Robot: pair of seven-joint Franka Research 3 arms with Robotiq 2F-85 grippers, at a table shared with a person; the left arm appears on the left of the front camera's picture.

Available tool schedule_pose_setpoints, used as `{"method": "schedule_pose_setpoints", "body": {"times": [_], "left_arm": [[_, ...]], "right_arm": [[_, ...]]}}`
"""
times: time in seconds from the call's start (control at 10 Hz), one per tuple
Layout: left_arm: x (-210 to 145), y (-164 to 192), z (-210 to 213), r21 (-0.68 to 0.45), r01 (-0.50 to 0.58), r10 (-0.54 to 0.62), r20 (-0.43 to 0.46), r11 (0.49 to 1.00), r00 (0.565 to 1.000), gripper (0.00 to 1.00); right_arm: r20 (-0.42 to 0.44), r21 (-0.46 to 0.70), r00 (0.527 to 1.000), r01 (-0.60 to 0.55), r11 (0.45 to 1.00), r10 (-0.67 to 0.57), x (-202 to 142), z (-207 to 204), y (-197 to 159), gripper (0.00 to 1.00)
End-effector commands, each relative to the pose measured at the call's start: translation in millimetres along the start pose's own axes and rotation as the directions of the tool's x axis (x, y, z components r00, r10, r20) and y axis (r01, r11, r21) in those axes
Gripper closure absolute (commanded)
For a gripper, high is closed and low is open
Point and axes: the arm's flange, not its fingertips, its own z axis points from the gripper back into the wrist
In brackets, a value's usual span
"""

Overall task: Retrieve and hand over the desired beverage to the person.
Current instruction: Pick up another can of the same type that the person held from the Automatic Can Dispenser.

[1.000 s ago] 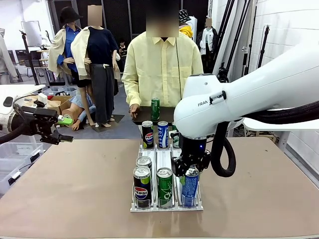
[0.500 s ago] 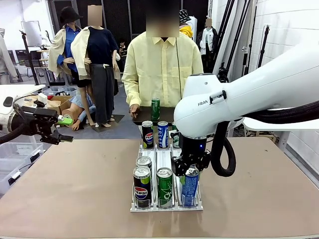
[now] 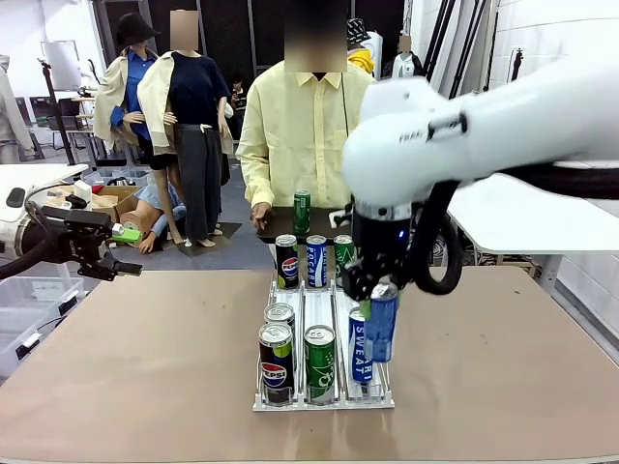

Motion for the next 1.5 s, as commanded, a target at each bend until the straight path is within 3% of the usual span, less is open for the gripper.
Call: {"method": "schedule_pose_setpoints", "body": {"times": [0.0, 0.3, 0.6, 1.1, 1.4], "left_arm": [[0, -2, 2, -0.002, 0.005, -0.005, 0.004, 1.0, 1.0, 0.0], [0, -2, 2, -0.002, 0.005, -0.005, 0.004, 1.0, 1.0, 0.0], [0, -2, 2, -0.002, 0.005, -0.005, 0.004, 1.0, 1.0, 0.0], [0, -2, 2, -0.002, 0.005, -0.005, 0.004, 1.0, 1.0, 0.0], [0, -2, 2, -0.002, 0.005, -0.005, 0.004, 1.0, 1.0, 0.0]], "right_arm": [[0.019, -0.029, 0.999, -0.029, 0.999, 0.029, 0, 35, -16, 0.68], [0.063, -0.073, 0.997, -0.03, 0.997, 0.035, -13, 83, -34, 0.68], [0.105, -0.055, 0.994, -0.026, 0.998, 0.032, -26, 110, -95, 0.68], [0.159, -0.046, 0.985, -0.063, 0.997, 0.069, -60, 110, -172, 0.68], [0.165, -0.034, 0.982, -0.093, 0.995, 0.098, -83, 110, -199, 0.68]]}}
